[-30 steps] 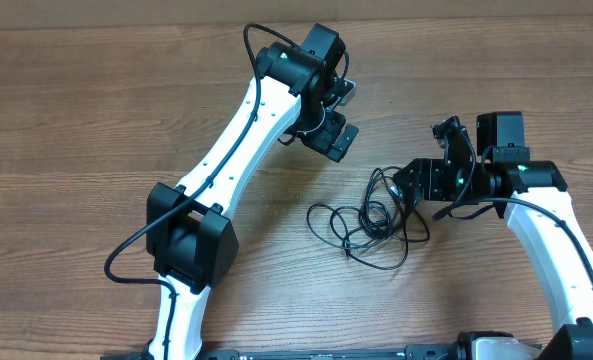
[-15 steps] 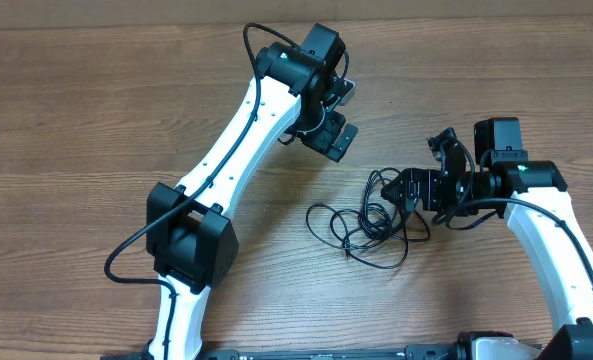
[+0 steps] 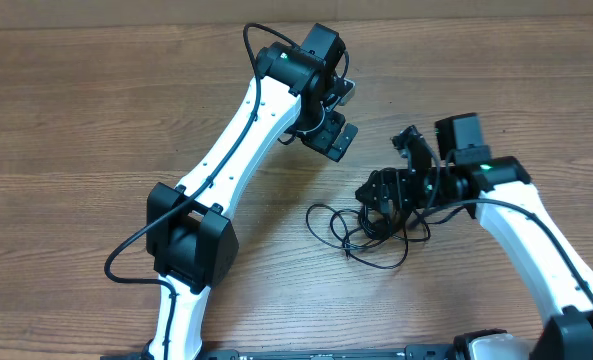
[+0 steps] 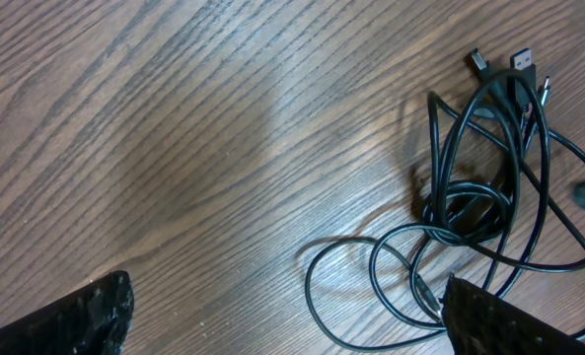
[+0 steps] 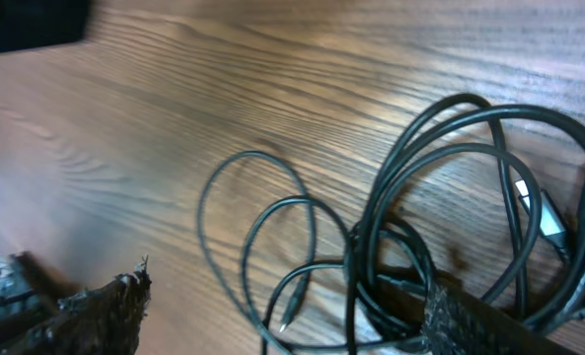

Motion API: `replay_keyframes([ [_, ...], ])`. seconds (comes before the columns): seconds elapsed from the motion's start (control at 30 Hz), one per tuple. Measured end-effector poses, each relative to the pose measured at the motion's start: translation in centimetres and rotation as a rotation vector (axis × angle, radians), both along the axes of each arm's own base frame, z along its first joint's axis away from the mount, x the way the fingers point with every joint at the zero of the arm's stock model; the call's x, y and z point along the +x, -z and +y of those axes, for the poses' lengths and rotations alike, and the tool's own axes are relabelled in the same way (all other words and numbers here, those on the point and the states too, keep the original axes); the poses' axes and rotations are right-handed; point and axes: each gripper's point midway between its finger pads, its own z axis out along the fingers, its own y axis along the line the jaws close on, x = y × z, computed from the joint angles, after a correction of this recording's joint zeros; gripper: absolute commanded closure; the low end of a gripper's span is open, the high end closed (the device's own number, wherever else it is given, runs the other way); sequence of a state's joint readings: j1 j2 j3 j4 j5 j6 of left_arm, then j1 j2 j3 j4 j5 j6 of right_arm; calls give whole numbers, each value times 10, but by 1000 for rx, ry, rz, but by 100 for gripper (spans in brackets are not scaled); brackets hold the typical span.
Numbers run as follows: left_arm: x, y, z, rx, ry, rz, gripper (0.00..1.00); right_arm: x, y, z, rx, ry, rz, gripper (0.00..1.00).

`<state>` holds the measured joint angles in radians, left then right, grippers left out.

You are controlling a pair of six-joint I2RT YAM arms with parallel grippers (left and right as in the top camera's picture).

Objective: Untangle cables

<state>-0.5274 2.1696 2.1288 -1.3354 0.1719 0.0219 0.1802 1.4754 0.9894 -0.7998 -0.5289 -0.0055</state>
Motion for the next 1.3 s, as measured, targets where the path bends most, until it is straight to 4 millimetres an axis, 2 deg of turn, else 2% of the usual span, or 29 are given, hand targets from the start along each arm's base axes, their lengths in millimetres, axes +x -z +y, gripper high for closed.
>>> replay_keyframes([
  [0.2,0,0,0,0,0,0,0,10,32,-1,-59,51,66,16],
  [0.5,0,0,0,0,0,0,1,32,54,1,-58,122,74,18],
  [0.77,0,0,0,0,0,0,0,27,79,4,-77,123,147,25],
  [0.87,0,0,0,0,0,0,0,24,80,13,-77,99,146,37],
  [0.9,0,0,0,0,0,-1,0,23,80,17,-76,89,144,49],
  [0.93,0,0,0,0,0,-1,1,22,81,21,-77,79,141,66],
  [0.97,0,0,0,0,0,-1,0,21,80,25,-76,60,132,87],
  [1.0,0,0,0,0,0,-1,0,20,81,28,-76,56,133,96],
  [1.3,0,0,0,0,0,0,0,16,80,31,-56,78,168,96],
])
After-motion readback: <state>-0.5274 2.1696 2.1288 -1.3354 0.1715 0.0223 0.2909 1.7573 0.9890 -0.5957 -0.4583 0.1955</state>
